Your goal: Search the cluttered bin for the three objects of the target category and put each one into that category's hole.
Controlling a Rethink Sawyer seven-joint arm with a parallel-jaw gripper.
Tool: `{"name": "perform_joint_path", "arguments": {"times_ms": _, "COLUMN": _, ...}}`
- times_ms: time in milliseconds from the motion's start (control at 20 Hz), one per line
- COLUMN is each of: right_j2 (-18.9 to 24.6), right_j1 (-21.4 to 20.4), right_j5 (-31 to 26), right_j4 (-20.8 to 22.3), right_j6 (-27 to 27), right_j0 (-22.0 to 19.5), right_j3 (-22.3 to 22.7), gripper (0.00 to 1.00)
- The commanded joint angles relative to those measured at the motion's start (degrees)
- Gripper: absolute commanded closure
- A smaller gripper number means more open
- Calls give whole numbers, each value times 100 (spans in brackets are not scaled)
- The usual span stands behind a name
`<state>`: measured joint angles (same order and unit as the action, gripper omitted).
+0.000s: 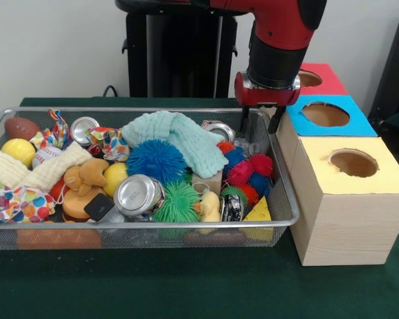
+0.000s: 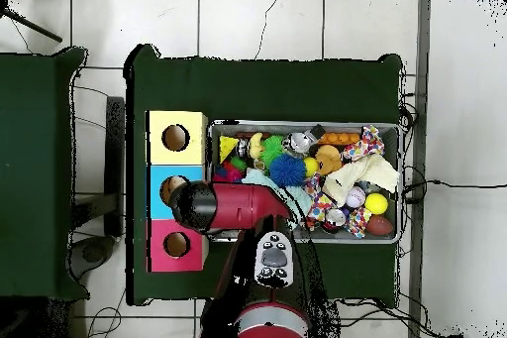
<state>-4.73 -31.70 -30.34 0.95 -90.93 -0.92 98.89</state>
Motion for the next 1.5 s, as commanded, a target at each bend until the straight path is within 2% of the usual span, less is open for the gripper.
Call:
{"name": "perform_joint_path", "arguments": {"times_ms": 50, "right_j2": 412, "right_j1": 331, "right_j5": -17, "right_j4": 34, "right_j6": -695, "right_j0": -150, "right_j3": 469, "gripper": 0}}
{"name": "perform_joint_path", "arguments": {"times_ms": 350, "right_j2": 420, "right_j1": 584, "right_j5": 757, "right_j4": 160, "right_j6": -760, "right_j0": -338, "right_j3": 708, "gripper": 0}}
{"name": "perform_joint_path", "arguments": {"times_ms": 750, "right_j2": 461, "right_j1": 863, "right_j5": 867, "right_j4": 335, "right_j6": -402, "right_j0": -638, "right_j3": 464, "gripper": 0}}
{"name": "perform_joint_path", "arguments": {"times_ms": 1100, "right_j2": 602, "right_j1": 1241, "right_j5": 1745, "right_j4": 285, "right_j6": -794, "right_j0": -627, "right_j3": 542, "gripper": 0}}
{"name": "perform_joint_path", "arguments": {"times_ms": 1350, "right_j2": 802, "right_j1": 1509, "right_j5": 2126, "right_j4": 150, "right_j6": -941, "right_j0": -689, "right_j3": 608, "gripper": 0}}
{"name": "perform_joint_path", "arguments": {"times_ms": 1500, "right_j2": 893, "right_j1": 1545, "right_j5": 2150, "right_j4": 10, "right_j6": -1065, "right_j0": -651, "right_j3": 689, "gripper": 0}}
